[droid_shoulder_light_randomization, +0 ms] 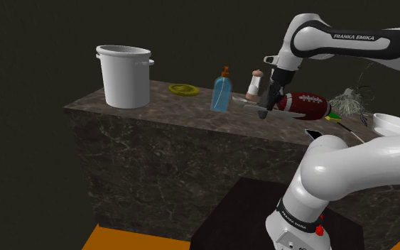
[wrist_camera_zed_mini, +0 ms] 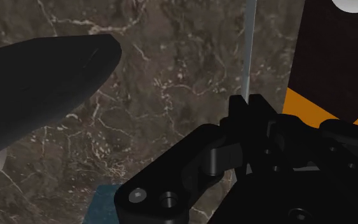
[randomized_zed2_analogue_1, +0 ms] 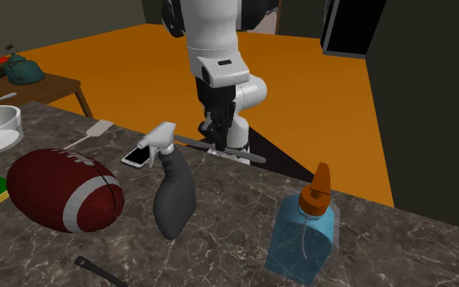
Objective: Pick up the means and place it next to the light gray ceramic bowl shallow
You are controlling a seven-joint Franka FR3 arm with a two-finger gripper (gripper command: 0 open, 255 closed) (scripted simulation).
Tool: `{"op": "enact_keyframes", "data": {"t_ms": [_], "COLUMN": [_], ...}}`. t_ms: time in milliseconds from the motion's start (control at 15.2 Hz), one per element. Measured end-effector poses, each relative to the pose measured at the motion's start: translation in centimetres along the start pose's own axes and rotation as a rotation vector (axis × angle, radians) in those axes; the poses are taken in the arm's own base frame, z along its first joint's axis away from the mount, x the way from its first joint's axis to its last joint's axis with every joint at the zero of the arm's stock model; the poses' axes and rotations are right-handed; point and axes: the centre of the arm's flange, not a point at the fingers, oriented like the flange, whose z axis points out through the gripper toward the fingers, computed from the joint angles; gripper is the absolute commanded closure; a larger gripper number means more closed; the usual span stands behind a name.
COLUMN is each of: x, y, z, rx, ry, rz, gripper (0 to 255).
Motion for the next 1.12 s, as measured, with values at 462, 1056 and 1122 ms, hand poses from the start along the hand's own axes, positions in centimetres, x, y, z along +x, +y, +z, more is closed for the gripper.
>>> {"op": "enact_keyframes", "data": {"t_ms": [462,1056,1122], "x": [0.1,-2.2,-3.6], "y": [0.1,0.6,0.8], "z": [-3.7,-7.4,-7.3], "rx": [0.000,0.000,0.000], "ry": [0.000,0.000,0.001], "rz": [0.000,0.001,0.001], "gripper": [255,255,255]}}
